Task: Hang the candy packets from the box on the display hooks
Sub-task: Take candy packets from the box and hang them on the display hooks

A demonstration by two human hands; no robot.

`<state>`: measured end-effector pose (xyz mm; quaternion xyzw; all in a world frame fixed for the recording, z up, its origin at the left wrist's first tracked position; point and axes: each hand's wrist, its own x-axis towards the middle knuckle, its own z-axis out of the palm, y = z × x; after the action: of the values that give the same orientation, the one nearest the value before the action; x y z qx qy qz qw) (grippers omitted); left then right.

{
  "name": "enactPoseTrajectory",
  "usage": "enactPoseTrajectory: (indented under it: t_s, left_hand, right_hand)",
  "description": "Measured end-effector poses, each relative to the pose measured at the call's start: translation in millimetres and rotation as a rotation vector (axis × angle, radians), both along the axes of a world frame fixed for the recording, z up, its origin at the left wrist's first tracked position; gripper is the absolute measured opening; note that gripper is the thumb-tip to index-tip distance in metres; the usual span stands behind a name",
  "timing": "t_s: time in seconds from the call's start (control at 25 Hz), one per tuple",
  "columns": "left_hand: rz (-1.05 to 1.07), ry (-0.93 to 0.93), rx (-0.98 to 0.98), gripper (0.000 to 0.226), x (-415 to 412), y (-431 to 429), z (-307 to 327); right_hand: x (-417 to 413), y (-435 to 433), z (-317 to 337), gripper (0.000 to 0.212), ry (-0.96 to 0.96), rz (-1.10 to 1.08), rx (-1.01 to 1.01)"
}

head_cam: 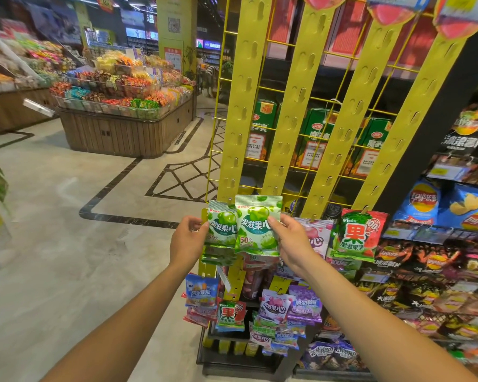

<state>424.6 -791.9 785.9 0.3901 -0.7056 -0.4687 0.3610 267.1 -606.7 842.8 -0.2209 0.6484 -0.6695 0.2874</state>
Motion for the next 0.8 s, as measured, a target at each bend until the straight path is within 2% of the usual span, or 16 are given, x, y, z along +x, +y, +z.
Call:
enactPoseTrajectory:
  t_s: [0.08, 0.28, 0.44, 0.48, 0.56, 0.72, 0.8]
  left_hand:
    - [0.025, 0.031, -0.07, 0.008, 2.0, 1.1, 7.8]
    - [-0.158, 0.155, -0.031, 0.025, -1.0, 4.3, 28.9]
    - [-0.215, 0.227, 0.02, 0.008, -4.1, 6.1, 51.9]
    - [-0.217, 0.237, 0.04, 0.011, -5.9, 5.6, 57.8]
    - [-0.213, 0.23, 0.078, 0.022, -10.7, 0.4, 60.5]
    - [-0.201, 0.164, 0.123, 0.029, -12.7, -4.6, 46.9]
    - [-0.21, 0.131, 0.115, 0.027, -10.5, -5.3, 35.9]
  right_hand:
    - [4.7, -10.5, 2.3, 0.019, -0.002, 0.006, -0.014]
    - [22.8, -44.6, 14.5, 0.021, 0.013, 0.025, -0.034]
    - [24.2, -68.1, 36.0, 0.016, 0.1, -0.049, -0.025]
    - [21.1, -73.0, 38.5, 0.014, 0.143, -0.077, -0.009]
    - [16.1, -80.0, 40.4, 0.014, 0.203, -0.107, 0.031]
    - [11.9, -85.0, 25.6, 0.021, 0.216, -0.162, 0.155]
    - [12.1, -84.6, 13.2, 0.031, 0.214, -0.153, 0.206]
